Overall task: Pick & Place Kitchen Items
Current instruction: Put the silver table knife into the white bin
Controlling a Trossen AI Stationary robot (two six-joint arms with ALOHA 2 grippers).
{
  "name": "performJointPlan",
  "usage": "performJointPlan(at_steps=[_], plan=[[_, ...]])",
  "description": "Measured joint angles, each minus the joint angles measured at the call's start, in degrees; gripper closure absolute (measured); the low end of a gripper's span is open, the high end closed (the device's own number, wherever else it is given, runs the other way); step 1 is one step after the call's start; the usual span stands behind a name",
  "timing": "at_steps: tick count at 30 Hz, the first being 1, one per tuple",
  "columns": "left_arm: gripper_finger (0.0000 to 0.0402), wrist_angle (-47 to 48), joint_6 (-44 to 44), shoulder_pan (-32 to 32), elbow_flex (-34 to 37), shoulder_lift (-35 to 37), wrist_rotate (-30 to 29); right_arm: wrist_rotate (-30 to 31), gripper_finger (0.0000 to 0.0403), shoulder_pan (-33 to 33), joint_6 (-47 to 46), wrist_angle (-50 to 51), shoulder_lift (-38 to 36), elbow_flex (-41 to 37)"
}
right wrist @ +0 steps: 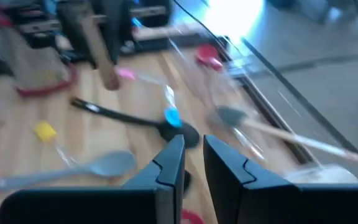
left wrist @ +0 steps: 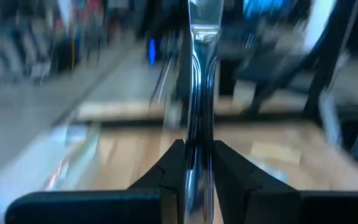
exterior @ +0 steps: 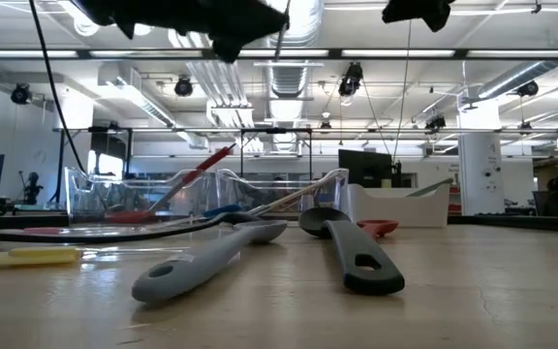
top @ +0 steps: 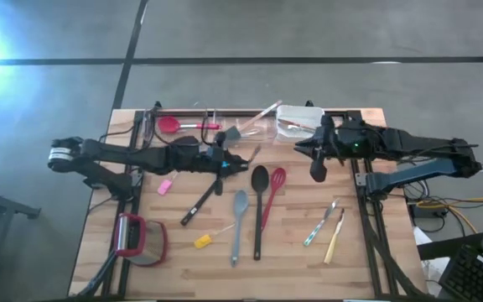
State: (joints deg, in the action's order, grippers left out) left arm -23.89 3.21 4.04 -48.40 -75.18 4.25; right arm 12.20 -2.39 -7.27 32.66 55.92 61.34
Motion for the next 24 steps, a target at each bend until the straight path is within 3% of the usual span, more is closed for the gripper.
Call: performJointPlan(at_steps=[11,24], plan=[[0.0345,-13.72,-0.32,2.16,-3.18,-6.25,5.67,-11.19,0.0349,0.04,4.29,-33.97,-0.36,-13.59],[0.0345,-14.08,-0.60,4.09,-10.66,-11.96,10.16,-11.17,0.0349,0.02,5.10,-41.17,3.35,-13.90]])
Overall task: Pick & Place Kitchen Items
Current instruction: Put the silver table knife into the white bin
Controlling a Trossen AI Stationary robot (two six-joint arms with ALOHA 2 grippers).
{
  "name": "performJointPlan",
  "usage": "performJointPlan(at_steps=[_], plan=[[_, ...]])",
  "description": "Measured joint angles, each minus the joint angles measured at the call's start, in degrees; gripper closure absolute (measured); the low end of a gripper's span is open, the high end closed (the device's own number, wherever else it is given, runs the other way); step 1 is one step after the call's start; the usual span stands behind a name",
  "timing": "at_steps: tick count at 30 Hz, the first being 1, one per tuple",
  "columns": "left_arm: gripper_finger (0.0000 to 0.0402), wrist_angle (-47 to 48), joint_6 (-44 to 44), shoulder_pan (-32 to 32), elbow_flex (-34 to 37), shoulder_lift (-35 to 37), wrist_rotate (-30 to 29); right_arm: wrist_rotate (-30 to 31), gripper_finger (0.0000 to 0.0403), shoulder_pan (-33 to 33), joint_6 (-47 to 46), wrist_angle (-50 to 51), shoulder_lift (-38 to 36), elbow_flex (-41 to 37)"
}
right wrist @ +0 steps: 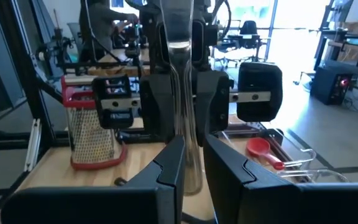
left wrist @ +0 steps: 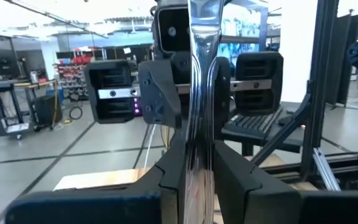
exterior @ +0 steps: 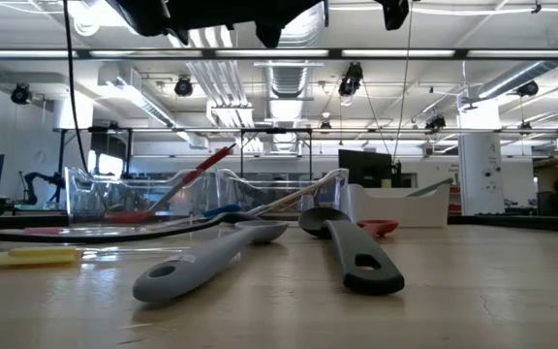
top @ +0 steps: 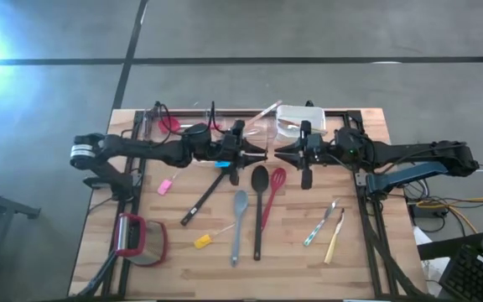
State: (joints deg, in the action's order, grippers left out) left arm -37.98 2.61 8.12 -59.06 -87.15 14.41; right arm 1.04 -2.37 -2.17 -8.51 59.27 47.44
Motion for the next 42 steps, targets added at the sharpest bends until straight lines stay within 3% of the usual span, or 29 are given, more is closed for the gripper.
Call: performJointPlan(at_steps=[4,13,19,42], plan=[[0.0345,0.01,-0.07,0.06,-1.41,-1.42,1.69,0.01,0.0339,0.00,0.50,-0.36,0.32,0.00],[0.0345,-0.04,-0.06,0.43,-2.65,-2.77,2.58,0.48,0.0261,-0.02,0.67,-1.60,0.58,0.00],[0.0345,-0.09,0.28,0.52,-3.81,-2.95,2.53,0.48,0.0240,-0.02,0.69,-3.12,2.15,0.02],[0.0345,0.40,0.68,0.61,-4.21,-2.90,2.50,0.50,0.0273,0.00,1.15,-10.44,4.65,-0.05]])
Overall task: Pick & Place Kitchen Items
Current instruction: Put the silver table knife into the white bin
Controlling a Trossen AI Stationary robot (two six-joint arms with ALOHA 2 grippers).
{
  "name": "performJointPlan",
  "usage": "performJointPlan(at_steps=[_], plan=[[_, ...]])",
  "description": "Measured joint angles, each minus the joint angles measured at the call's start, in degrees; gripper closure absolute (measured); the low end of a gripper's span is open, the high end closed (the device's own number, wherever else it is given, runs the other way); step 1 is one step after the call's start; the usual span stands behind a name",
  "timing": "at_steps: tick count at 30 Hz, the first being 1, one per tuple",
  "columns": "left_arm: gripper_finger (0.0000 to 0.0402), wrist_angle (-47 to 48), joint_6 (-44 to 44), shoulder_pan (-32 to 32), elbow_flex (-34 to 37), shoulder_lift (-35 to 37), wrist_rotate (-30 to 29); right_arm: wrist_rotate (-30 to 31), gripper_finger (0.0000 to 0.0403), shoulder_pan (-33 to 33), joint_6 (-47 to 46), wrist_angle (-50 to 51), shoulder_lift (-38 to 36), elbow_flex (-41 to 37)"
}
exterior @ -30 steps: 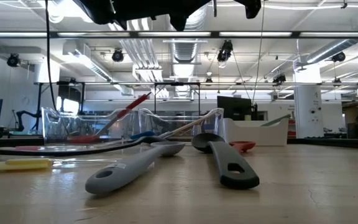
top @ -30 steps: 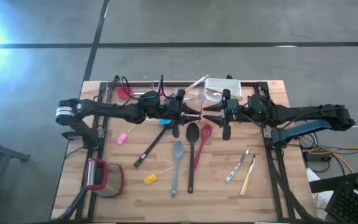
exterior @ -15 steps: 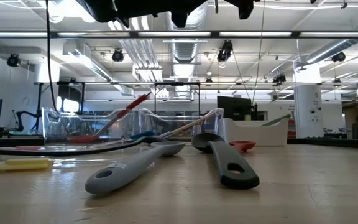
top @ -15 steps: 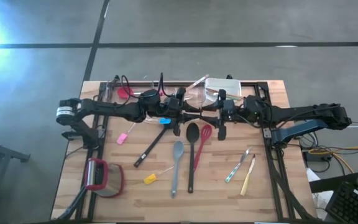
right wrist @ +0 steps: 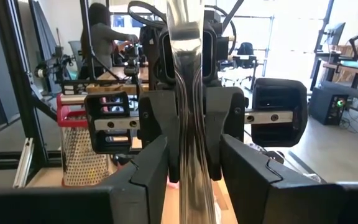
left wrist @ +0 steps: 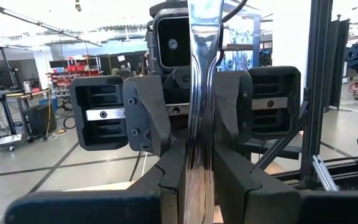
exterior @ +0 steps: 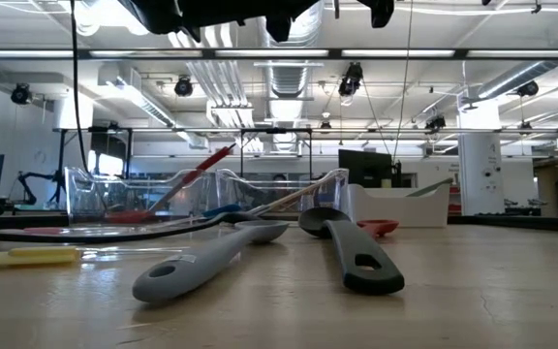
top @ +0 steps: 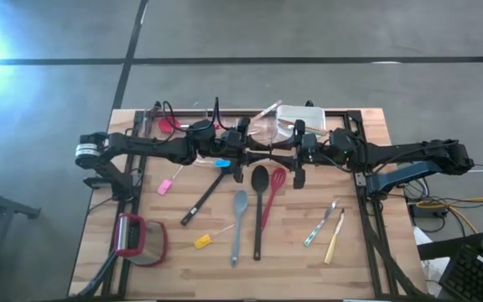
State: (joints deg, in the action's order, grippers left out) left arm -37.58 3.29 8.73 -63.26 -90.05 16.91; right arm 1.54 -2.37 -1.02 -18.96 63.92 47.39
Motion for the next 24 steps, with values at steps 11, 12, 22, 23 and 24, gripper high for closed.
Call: performJointPlan(at_steps=[11,12,22,23,24], plan=[[0.0345,1.22,-0.09,-0.05,0.33,-0.10,0.34,-0.11,0.0247,-0.02,-0.32,-1.25,-0.04,0.10],[0.0345,1.03,-0.09,-0.05,0.33,-0.04,0.35,-0.11,0.0247,-0.02,-0.35,-1.20,-0.04,0.09],[0.0345,0.94,0.55,0.00,-1.32,-0.13,0.46,-0.11,0.0276,-0.02,-0.44,-1.22,-0.10,0.11],[0.0345,1.01,0.57,0.00,-1.52,-0.13,0.69,-0.12,0.0280,-0.02,-0.28,-1.20,-0.08,0.11],[0.0345,1.05,0.59,0.00,-1.65,-0.13,0.86,-0.14,0.0283,-0.02,-0.28,-1.37,-0.08,0.11]])
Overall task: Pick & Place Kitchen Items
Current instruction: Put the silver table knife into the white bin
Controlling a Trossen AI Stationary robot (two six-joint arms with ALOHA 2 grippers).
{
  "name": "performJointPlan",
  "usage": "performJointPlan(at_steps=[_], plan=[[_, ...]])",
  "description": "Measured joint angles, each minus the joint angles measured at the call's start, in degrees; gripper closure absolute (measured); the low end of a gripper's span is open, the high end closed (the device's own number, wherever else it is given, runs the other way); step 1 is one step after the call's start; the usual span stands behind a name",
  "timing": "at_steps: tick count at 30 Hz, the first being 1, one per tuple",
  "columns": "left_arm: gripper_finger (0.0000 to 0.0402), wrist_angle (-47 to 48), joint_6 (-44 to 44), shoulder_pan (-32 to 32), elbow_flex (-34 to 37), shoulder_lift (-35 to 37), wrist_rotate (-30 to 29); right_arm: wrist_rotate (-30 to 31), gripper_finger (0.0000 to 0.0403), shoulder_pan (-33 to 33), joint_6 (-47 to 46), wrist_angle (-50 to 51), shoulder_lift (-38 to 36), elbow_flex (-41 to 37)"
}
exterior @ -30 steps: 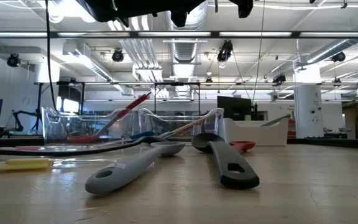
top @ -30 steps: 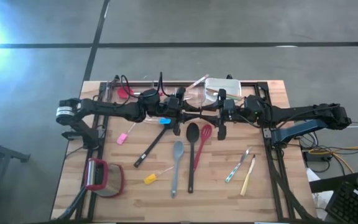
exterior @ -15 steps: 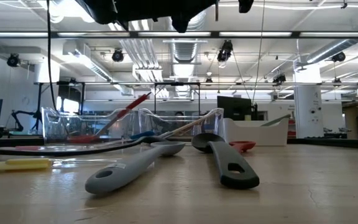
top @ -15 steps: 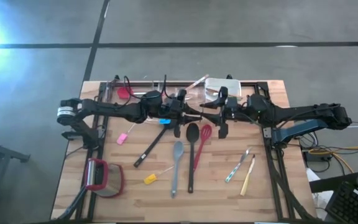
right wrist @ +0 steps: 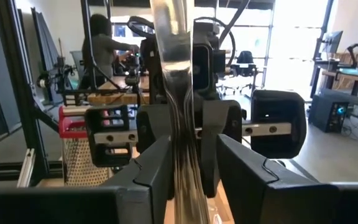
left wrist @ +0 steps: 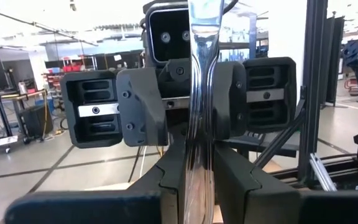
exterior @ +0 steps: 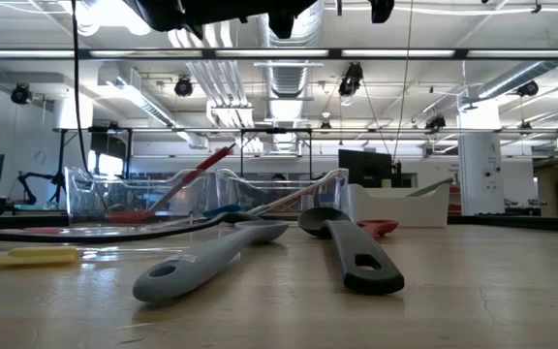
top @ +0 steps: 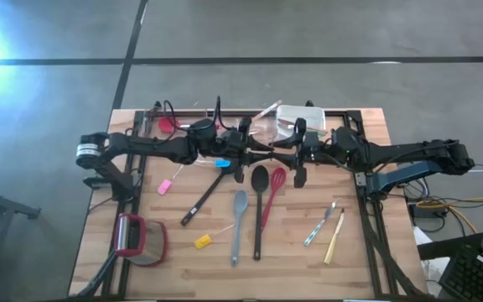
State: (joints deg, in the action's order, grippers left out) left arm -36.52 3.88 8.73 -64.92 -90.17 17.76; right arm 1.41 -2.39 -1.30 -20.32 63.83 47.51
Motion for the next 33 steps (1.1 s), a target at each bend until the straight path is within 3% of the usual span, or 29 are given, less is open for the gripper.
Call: performJointPlan(at_steps=[11,16,22,28,33], plan=[[0.0345,-0.11,0.09,0.11,-0.40,-0.13,0.16,-0.02,0.0326,0.02,1.43,-1.64,0.02,-0.02],[0.0345,-0.40,-0.76,0.20,-0.77,-1.00,0.19,0.07,0.0367,0.02,2.16,-1.70,-0.02,-0.07],[0.0344,-0.13,-2.20,0.22,-0.78,-1.03,0.18,0.11,0.0367,0.00,1.95,-1.53,-0.02,-0.07],[0.0258,3.55,-3.60,0.21,-0.73,-1.01,-0.16,0.26,0.0367,-0.51,2.21,2.53,-0.26,2.05],[0.0210,13.20,-1.47,1.22,-0.71,2.12,-2.82,7.12,0.0367,-2.62,2.97,24.97,-0.07,12.26]])
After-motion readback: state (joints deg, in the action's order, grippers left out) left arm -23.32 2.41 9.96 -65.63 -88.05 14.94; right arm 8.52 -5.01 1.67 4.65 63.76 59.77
